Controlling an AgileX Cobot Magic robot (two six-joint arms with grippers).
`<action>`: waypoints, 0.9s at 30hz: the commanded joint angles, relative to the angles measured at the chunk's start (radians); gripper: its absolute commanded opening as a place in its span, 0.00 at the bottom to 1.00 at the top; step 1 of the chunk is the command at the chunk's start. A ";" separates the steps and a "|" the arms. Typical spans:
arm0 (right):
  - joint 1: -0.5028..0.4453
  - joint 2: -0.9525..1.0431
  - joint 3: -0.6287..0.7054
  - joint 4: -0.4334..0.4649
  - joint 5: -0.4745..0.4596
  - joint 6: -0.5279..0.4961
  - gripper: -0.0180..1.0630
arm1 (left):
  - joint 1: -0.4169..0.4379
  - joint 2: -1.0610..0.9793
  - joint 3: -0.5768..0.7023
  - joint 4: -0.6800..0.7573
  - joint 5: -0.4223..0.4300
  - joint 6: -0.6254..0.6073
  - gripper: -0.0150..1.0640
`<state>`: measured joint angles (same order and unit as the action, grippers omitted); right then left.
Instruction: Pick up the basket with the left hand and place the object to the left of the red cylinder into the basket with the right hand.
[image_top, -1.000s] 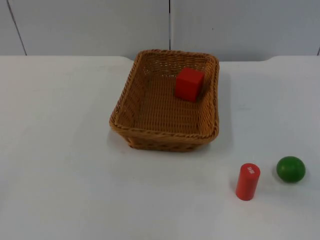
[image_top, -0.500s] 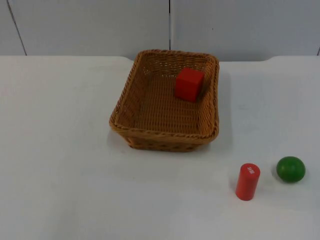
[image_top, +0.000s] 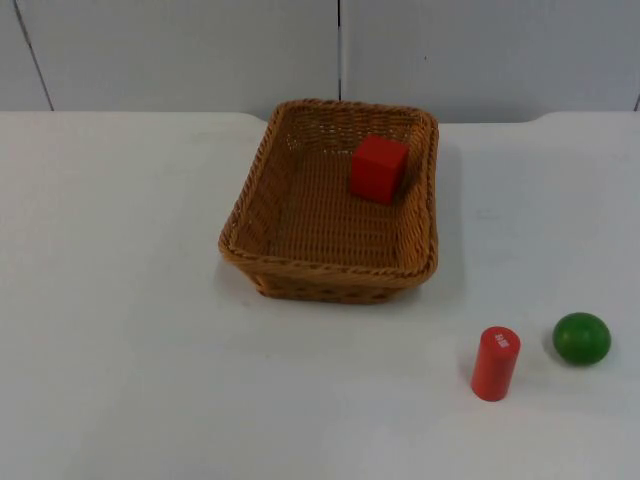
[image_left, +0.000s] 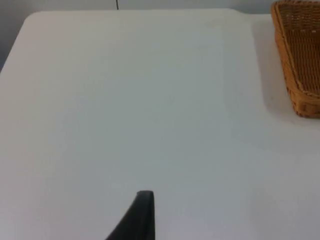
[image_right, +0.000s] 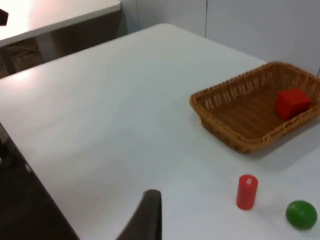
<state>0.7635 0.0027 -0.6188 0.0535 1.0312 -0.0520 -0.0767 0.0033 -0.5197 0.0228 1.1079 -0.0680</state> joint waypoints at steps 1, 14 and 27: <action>-0.002 -0.003 0.005 -0.006 0.026 0.000 0.82 | -0.003 -0.003 0.011 0.020 -0.009 -0.010 0.99; -0.002 -0.003 0.102 -0.081 0.045 0.090 0.82 | -0.003 -0.003 0.024 0.022 -0.030 -0.012 0.99; -0.002 -0.003 0.102 -0.081 0.047 0.086 0.82 | -0.003 -0.003 0.024 0.007 -0.030 -0.007 0.99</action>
<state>0.7635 0.0027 -0.5225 -0.0225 1.0783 0.0345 -0.0767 0.0033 -0.5002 0.0349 1.0866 -0.0781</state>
